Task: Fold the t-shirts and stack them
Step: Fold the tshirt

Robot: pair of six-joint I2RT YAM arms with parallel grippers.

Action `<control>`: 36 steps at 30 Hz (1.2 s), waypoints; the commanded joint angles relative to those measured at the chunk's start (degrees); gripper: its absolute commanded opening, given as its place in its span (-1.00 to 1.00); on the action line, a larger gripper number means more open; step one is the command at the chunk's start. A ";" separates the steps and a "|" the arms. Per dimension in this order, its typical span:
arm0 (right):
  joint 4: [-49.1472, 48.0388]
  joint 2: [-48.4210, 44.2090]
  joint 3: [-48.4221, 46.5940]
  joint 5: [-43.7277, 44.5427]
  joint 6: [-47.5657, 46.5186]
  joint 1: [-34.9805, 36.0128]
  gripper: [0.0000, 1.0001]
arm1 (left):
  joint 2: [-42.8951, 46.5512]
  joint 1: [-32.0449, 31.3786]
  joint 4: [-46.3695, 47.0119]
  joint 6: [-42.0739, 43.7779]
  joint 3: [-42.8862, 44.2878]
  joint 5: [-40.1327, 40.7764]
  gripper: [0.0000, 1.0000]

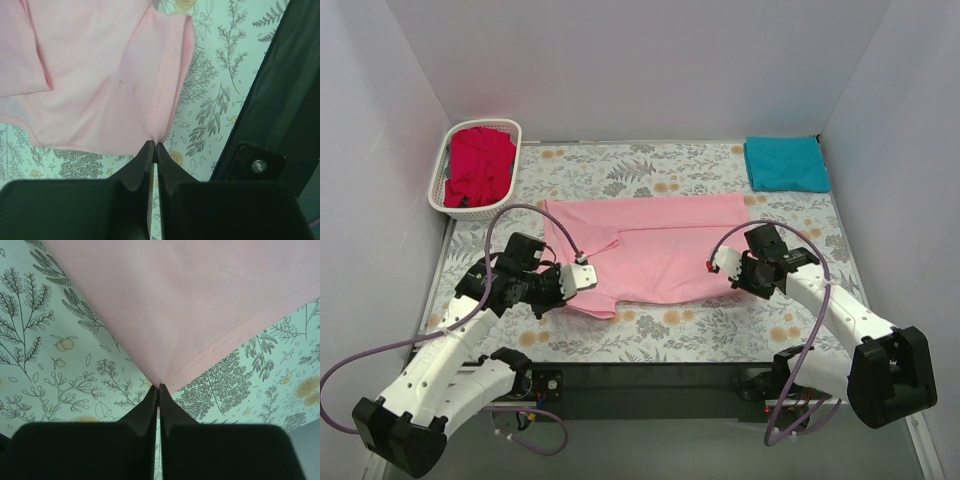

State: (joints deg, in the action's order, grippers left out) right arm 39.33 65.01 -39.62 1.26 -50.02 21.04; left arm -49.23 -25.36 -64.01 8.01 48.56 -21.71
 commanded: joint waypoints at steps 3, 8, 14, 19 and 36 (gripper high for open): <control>2.06 4.24 -5.55 -0.82 -2.97 -2.75 -0.97 | -4.98 0.40 5.55 -3.79 4.70 3.34 -1.00; 2.15 9.59 -12.76 -2.49 -4.21 -3.99 -0.97 | -13.23 3.04 13.20 -3.97 9.62 4.49 -1.00; 2.24 15.49 -18.83 -2.93 -5.61 -4.77 -0.97 | -23.34 8.75 19.44 -2.74 16.83 3.70 -1.00; 2.07 22.15 -23.13 -3.45 -6.93 -6.36 -0.97 | -30.12 11.56 24.18 -2.21 20.44 3.17 -1.00; 1.80 36.67 -35.62 -3.54 -9.48 -8.73 -0.97 | -43.31 14.38 33.24 -2.56 23.78 4.57 -1.00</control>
State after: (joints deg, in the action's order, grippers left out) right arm 40.58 100.16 -72.62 -1.69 -57.28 12.75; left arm -92.55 -11.64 -34.00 5.08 70.39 -17.82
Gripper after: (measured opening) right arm 0.021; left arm 0.018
